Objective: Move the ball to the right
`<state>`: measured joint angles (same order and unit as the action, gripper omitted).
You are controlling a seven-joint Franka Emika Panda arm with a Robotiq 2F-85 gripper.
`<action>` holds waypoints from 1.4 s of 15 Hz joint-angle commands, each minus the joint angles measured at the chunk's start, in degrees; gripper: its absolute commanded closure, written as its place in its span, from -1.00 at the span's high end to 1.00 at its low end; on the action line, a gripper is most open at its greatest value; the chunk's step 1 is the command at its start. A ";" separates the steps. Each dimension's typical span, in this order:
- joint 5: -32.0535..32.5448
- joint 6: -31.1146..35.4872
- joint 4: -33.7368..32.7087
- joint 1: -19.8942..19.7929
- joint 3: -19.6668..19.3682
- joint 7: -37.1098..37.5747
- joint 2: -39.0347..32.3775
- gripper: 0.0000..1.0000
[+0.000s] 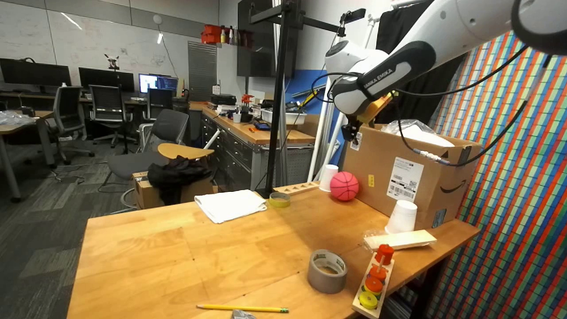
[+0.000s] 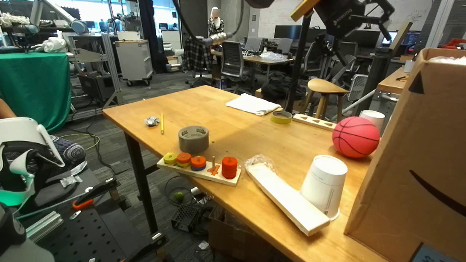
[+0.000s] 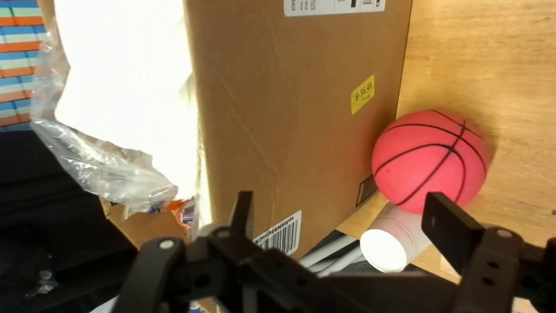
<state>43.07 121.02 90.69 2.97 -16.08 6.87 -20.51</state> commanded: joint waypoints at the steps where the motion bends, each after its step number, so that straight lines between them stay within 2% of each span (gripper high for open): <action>1: 5.26 -2.35 9.04 2.67 5.72 3.94 9.50 1.00; 5: 2.37 -1.00 11.63 3.82 13.51 2.98 12.02 1.00; 9: -0.11 -0.49 12.08 4.50 18.01 1.66 11.11 1.00; 13: -4.77 1.50 12.75 4.04 19.62 0.44 9.31 1.00; 15: -9.12 1.84 12.30 3.66 19.64 -1.08 7.23 1.00; 21: -27.08 -7.96 11.03 1.89 19.41 -7.31 1.81 1.00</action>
<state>22.90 118.19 103.46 6.21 2.98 2.94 -17.06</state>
